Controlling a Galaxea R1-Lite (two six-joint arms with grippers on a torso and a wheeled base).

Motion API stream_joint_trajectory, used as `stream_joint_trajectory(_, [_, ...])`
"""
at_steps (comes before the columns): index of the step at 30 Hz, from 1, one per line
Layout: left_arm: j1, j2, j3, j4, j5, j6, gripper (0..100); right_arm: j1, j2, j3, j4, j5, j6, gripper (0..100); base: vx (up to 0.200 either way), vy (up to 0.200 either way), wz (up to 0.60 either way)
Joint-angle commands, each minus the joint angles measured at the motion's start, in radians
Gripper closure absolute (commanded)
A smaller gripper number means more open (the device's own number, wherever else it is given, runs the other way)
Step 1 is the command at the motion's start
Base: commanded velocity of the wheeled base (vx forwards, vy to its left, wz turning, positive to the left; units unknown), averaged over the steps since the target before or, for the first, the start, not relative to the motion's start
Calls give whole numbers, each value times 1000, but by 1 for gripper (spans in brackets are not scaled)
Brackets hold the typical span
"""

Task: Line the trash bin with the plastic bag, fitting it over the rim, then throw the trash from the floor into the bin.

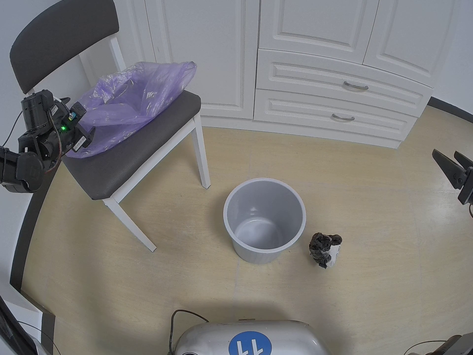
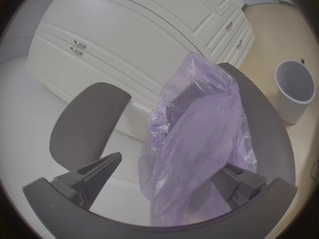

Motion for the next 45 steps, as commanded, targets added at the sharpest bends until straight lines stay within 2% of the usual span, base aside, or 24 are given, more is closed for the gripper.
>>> stream_joint_trajectory(1, [8, -13, 5, -24, 2, 28, 0, 0, -5, 1, -1, 1, 0, 0, 0, 0, 0])
stream_joint_trajectory(7, [14, -15, 13, -44, 0, 69, 0, 2, -8, 1, -1, 1, 0, 0, 0, 0, 0])
stream_joint_trajectory(16, [13, -13, 13, -44, 0, 72, 0, 2, -9, 1, -1, 1, 0, 0, 0, 0, 0])
stream_joint_trajectory(17, [13, -13, 13, -44, 0, 72, 100, 2, -9, 1, -1, 1, 0, 0, 0, 0, 0])
stream_joint_trajectory(24, [11, -4, 12, -44, -3, 67, 100, 2, -8, 1, -1, 1, -1, 0, 0, 0, 0])
stream_joint_trajectory(31, [-10, -15, 5, -21, -18, 14, 100, 14, -9, 12, -1, 1, -9, 0, 0, 0, 0])
stream_joint_trajectory(33, [-35, -30, 13, 8, -63, -46, 100, 22, -14, 24, -5, 1, -41, 0, 0, 0, 0])
stream_joint_trajectory(35, [-44, -39, 15, 24, -84, -64, 100, 26, -14, 29, -11, 1, -47, 0, 0, 0, 0])
stream_joint_trajectory(38, [-101, -74, 15, 100, -115, -199, 100, 57, -11, 52, -50, 1, -63, 0, 0, 0, 0])
stream_joint_trajectory(40, [-106, -77, 15, 107, -118, -216, 100, 60, -11, 53, -51, 1, -64, 0, 0, 0, 0])
stream_joint_trajectory(41, [-138, -91, 15, 147, -113, -345, 100, 101, -8, 64, -62, -1, -67, 0, 0, 0, 0])
stream_joint_trajectory(42, [-149, -96, 16, 154, -113, -399, 100, 129, -3, 64, -65, -4, -66, 0, 0, 0, 0])
stream_joint_trajectory(45, [-156, -103, 28, 145, -112, -469, 100, 152, -12, 63, -71, -4, -66, 0, 0, 0, 0])
